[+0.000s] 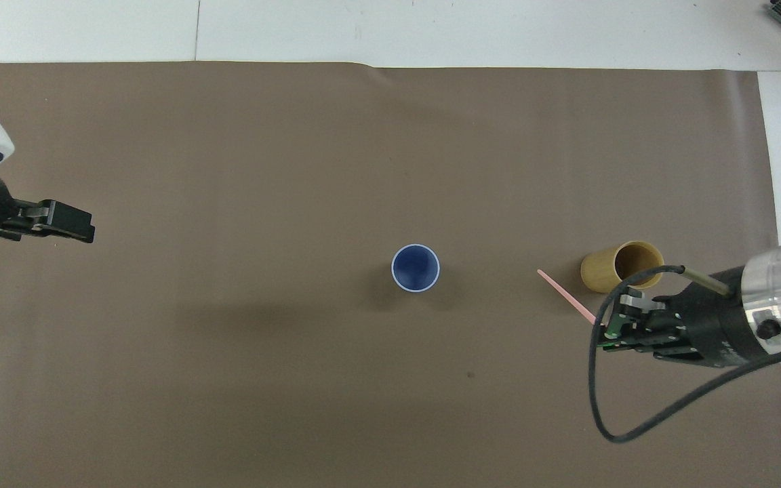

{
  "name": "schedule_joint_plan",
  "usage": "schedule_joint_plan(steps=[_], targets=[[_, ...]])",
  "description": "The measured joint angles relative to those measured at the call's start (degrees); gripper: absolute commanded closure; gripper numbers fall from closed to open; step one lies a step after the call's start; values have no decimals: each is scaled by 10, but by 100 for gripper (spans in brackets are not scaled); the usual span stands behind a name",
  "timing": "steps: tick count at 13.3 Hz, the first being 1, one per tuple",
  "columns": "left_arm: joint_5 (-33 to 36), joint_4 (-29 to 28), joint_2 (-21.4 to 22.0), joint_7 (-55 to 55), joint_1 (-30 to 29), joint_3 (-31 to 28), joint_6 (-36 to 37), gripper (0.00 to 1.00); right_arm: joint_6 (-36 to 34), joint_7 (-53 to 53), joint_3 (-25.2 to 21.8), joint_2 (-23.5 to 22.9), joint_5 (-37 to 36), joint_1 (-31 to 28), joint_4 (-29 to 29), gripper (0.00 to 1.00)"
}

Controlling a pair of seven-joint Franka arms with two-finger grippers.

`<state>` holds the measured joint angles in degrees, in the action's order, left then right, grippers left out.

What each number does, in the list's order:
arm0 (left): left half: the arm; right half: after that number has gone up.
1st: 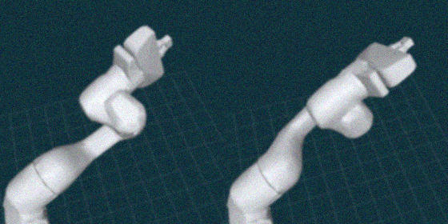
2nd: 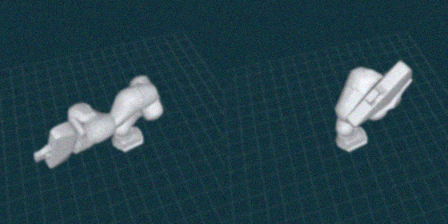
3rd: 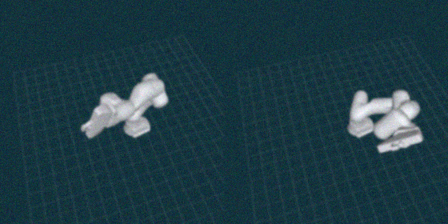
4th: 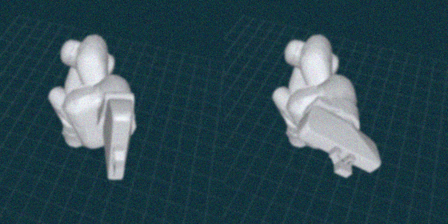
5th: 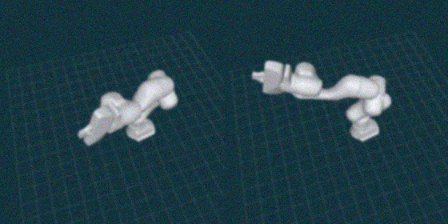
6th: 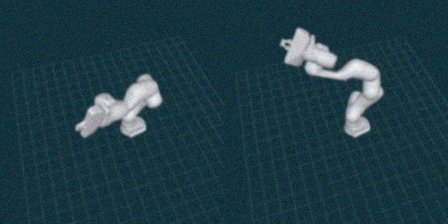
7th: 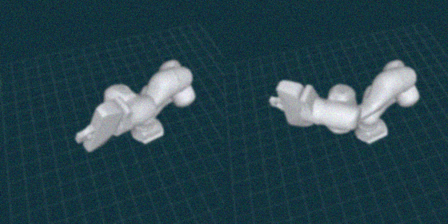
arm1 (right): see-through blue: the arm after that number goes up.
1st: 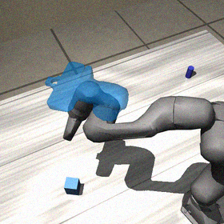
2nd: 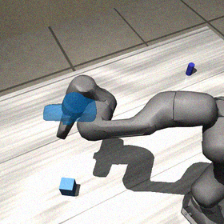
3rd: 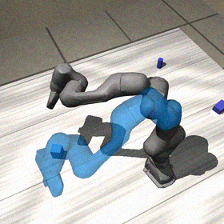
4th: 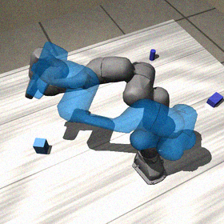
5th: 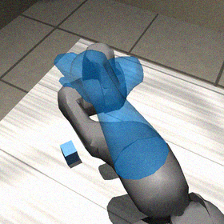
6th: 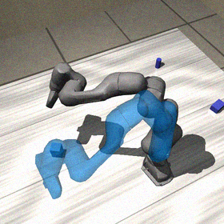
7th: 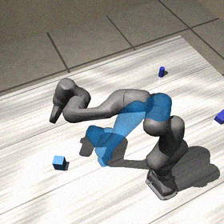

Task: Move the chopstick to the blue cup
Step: 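Carry the pink chopstick with the right gripper over the blue cup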

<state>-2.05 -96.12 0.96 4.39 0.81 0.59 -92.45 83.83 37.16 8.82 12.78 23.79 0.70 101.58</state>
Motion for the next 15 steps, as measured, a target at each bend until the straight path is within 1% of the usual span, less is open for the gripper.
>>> schedule_joint_plan(steps=[2, 4, 5, 7, 8, 15], targets=[[1, 24, 14, 18, -17, 0, 42, 0, 5, 85, 16, -18, 37, 5, -27, 100], [11, 55, 19, 20, -18, 1, 84, 0, 9, 136, 18, -36, 63, 11, -38, 100], [12, 66, 20, 20, -18, 2, 97, 0, 23, 170, 18, -45, 67, 22, -39, 100], [12, 73, 20, 20, -18, 6, 105, 0, 56, 246, 19, -64, 79, 46, -40, 100], [12, 74, 21, 20, -18, 8, 106, 0, 69, 267, 19, -71, 93, 52, -41, 100], [12, 75, 26, 20, -18, 13, 107, 0, 113, 289, 18, -116, 121, 52, -42, 100]])
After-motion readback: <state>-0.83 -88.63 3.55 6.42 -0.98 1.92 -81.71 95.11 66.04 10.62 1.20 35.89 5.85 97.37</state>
